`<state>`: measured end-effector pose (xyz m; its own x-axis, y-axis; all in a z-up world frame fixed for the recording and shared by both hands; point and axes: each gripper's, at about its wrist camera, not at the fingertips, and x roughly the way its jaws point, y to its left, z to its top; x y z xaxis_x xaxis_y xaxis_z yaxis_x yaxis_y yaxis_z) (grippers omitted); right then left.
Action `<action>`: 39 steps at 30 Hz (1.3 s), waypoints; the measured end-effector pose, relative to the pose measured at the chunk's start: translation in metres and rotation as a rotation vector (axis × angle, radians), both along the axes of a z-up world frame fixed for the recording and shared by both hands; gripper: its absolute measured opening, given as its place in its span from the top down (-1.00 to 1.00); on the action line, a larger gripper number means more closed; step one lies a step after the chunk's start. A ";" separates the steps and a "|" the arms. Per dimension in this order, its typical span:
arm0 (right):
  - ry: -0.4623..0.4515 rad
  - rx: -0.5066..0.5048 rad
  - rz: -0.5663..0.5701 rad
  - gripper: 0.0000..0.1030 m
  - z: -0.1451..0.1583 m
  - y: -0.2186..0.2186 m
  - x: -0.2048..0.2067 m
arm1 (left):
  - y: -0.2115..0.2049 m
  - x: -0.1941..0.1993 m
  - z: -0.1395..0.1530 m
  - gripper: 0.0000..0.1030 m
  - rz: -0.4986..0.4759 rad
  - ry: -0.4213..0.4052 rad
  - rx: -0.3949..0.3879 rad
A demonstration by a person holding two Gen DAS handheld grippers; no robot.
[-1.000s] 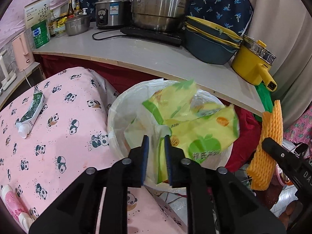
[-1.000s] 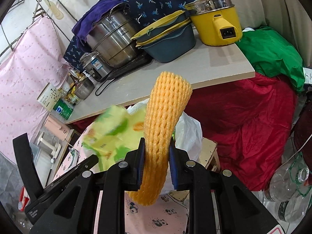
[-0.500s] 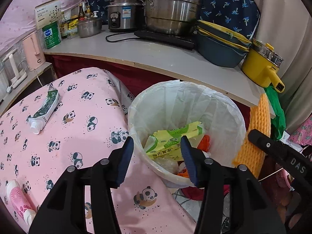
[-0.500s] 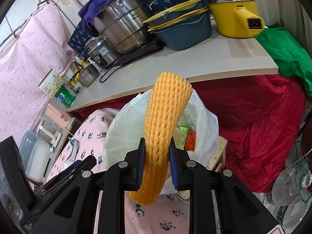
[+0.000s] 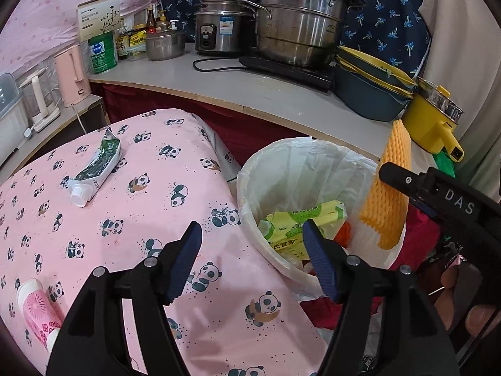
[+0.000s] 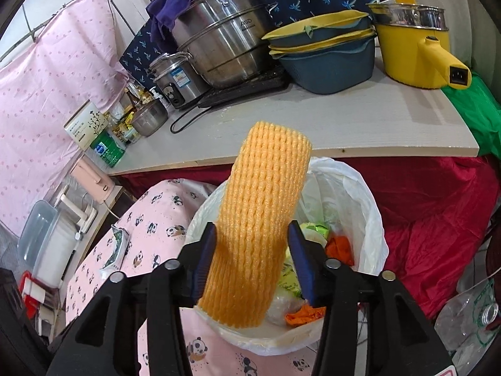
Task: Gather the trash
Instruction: 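Carry the tissue pack and foam net over the bin and open both tools, then grasp the pink paper cup on the table with the left tool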
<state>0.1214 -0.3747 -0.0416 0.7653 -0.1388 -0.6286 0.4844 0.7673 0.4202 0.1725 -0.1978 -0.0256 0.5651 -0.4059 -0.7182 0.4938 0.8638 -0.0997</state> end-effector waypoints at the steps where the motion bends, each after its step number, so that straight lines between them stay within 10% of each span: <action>1: -0.001 -0.004 0.000 0.07 0.002 0.000 0.001 | 0.002 0.000 0.000 -0.26 0.004 0.001 -0.001; 22: -0.016 -0.028 0.104 -0.06 0.019 0.057 -0.003 | 0.075 -0.009 0.004 -0.56 0.123 0.007 -0.027; 39: 0.053 -0.024 0.321 -0.06 -0.004 0.169 0.002 | 0.213 -0.030 -0.015 -0.75 0.450 0.085 -0.017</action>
